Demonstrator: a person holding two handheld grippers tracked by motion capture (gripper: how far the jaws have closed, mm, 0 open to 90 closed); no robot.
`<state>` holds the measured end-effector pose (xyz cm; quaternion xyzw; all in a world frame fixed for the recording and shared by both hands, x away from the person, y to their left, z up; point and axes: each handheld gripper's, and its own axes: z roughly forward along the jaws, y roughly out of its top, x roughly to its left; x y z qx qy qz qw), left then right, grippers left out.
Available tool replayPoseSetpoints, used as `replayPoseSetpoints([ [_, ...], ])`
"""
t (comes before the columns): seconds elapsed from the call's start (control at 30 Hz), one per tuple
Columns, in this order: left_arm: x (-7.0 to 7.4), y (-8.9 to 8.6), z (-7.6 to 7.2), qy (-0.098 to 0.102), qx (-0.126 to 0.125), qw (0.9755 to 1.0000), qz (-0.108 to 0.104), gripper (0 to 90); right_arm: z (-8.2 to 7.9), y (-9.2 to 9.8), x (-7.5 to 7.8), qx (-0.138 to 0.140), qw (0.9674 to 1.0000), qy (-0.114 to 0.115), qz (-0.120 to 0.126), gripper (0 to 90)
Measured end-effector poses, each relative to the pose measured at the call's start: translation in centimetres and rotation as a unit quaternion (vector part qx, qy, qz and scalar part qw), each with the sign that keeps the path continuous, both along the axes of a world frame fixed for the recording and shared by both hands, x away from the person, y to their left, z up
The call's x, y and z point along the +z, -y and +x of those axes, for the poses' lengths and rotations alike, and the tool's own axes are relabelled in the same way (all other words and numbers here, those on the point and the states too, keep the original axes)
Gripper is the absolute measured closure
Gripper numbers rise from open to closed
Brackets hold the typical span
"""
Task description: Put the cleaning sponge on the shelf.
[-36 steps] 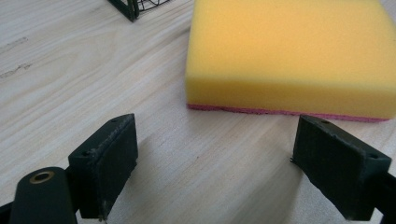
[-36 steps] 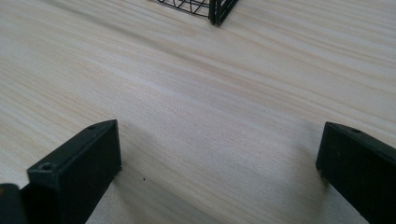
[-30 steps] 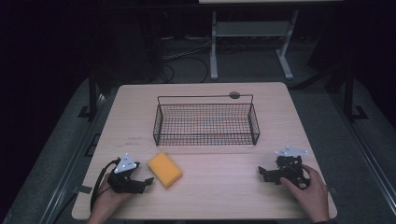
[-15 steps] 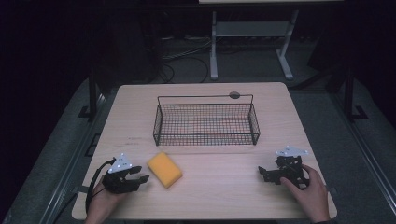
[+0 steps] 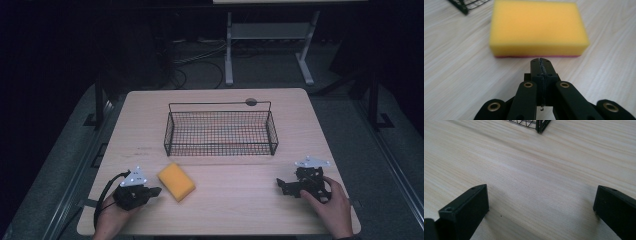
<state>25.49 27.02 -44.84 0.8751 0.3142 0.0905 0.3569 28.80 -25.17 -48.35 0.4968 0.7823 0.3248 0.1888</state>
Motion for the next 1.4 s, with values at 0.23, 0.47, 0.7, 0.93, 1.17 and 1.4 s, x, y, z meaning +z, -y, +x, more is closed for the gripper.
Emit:
replayPoseSetpoints([
  [0.23,0.0,1.2,-0.1,-0.006,-0.024,0.9997,-0.006,89.6,0.0,0.0,0.0,0.0,1.0,0.0,0.0,0.0],
  [0.47,-0.2,2.3,-0.2,-0.013,-0.042,0.999,-0.008,89.6,0.0,0.0,0.0,0.0,1.0,0.0,0.0,0.0],
  [0.7,-0.3,3.5,0.0,-0.017,-0.057,0.9982,-0.012,89.6,0.0,0.0,0.0,0.0,1.0,0.0,0.0,0.0],
  [0.93,-0.3,4.5,0.1,-0.018,-0.067,0.9976,-0.009,89.6,0.0,0.0,0.0,0.0,1.0,0.0,0.0,0.0],
  [1.17,-0.4,5.6,0.7,-0.019,-0.077,0.9968,-0.007,89.7,0.0,0.0,0.0,0.0,1.0,0.0,0.0,0.0],
  [1.4,-0.4,6.4,1.4,-0.018,-0.078,0.9968,-0.009,89.7,0.0,0.0,0.0,0.0,1.0,0.0,0.0,0.0],
])
